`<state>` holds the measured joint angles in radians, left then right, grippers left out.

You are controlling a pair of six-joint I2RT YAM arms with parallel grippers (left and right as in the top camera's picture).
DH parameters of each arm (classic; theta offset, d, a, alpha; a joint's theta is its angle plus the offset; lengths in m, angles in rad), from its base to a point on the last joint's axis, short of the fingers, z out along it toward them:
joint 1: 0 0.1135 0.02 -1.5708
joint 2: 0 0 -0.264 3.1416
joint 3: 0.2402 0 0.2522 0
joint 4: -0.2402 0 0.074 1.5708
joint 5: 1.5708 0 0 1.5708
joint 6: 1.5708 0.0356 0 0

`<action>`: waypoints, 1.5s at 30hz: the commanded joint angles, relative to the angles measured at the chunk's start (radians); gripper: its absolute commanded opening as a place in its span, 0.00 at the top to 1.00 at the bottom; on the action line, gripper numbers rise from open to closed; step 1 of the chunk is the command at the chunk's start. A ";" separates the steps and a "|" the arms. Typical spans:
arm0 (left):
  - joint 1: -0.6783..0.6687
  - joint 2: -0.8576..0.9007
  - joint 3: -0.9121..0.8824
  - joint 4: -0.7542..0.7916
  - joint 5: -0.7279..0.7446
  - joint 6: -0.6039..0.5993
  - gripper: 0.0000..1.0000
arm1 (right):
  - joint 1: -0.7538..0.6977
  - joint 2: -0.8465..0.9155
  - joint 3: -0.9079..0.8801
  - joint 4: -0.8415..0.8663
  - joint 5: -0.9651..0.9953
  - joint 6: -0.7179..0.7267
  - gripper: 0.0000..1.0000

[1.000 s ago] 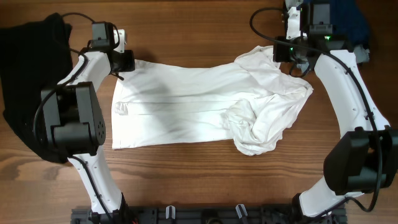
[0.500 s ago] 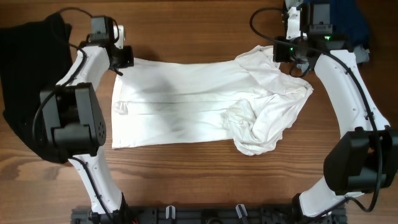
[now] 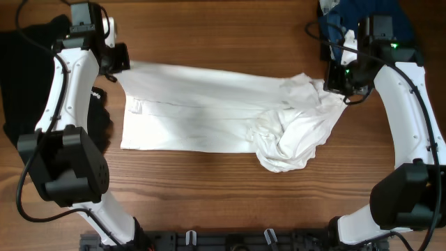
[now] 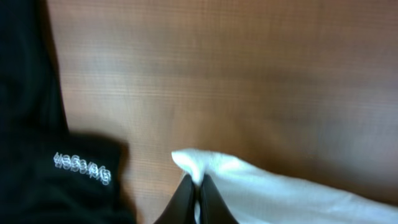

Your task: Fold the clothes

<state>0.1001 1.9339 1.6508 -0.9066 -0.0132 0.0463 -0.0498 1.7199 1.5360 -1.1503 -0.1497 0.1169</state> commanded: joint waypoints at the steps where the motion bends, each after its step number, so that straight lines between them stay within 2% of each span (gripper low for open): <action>1: 0.005 -0.002 0.001 -0.082 -0.018 -0.014 0.96 | 0.000 -0.016 -0.032 -0.013 -0.008 0.021 0.96; 10: 0.005 0.034 -0.132 -0.063 -0.018 -0.014 0.96 | -0.024 -0.015 -0.234 0.106 0.000 0.029 0.96; 11: 0.005 0.040 -0.142 -0.058 -0.013 -0.014 0.96 | -0.033 -0.015 -0.240 0.117 0.000 0.032 0.90; 12: 0.005 0.042 -0.146 -0.058 -0.006 -0.014 0.81 | -0.042 -0.015 -0.240 0.130 0.000 0.040 0.43; 13: 0.005 0.042 -0.146 -0.055 -0.006 -0.014 0.52 | -0.051 -0.016 -0.238 0.143 -0.004 0.041 0.29; 14: 0.005 0.042 -0.145 -0.045 -0.006 -0.014 0.38 | -0.064 -0.016 -0.227 0.145 -0.017 0.040 0.21; 15: 0.005 0.041 -0.141 -0.040 -0.006 -0.014 0.23 | -0.073 -0.016 -0.211 0.142 -0.036 0.040 0.18; 20: 0.005 -0.006 -0.064 -0.128 0.017 -0.084 0.09 | -0.081 -0.079 -0.099 0.048 -0.074 0.027 0.17; 22: 0.003 -0.056 -0.057 -0.159 0.036 -0.103 0.06 | -0.080 -0.131 -0.084 0.008 -0.116 0.017 0.17; 26: 0.003 -0.150 -0.057 -0.255 0.050 -0.200 0.05 | -0.056 -0.243 -0.085 -0.100 -0.147 0.049 0.19; 32: 0.003 -0.174 -0.098 -0.388 0.050 -0.327 0.11 | 0.097 -0.305 -0.139 -0.172 -0.092 0.182 0.23; 37: -0.012 -0.178 -0.257 -0.348 0.076 -0.394 0.18 | 0.199 -0.304 -0.261 -0.149 -0.042 0.313 0.27; 40: -0.020 -0.182 -0.381 -0.251 0.076 -0.425 0.20 | 0.250 -0.304 -0.355 -0.101 -0.049 0.356 0.32; 45: -0.020 -0.182 -0.500 -0.074 0.076 -0.433 0.28 | 0.391 -0.304 -0.507 0.107 -0.052 0.385 0.39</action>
<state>0.0834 1.7576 1.1957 -1.0351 0.0513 -0.3588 0.2695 1.4220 1.1030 -1.1191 -0.2138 0.4572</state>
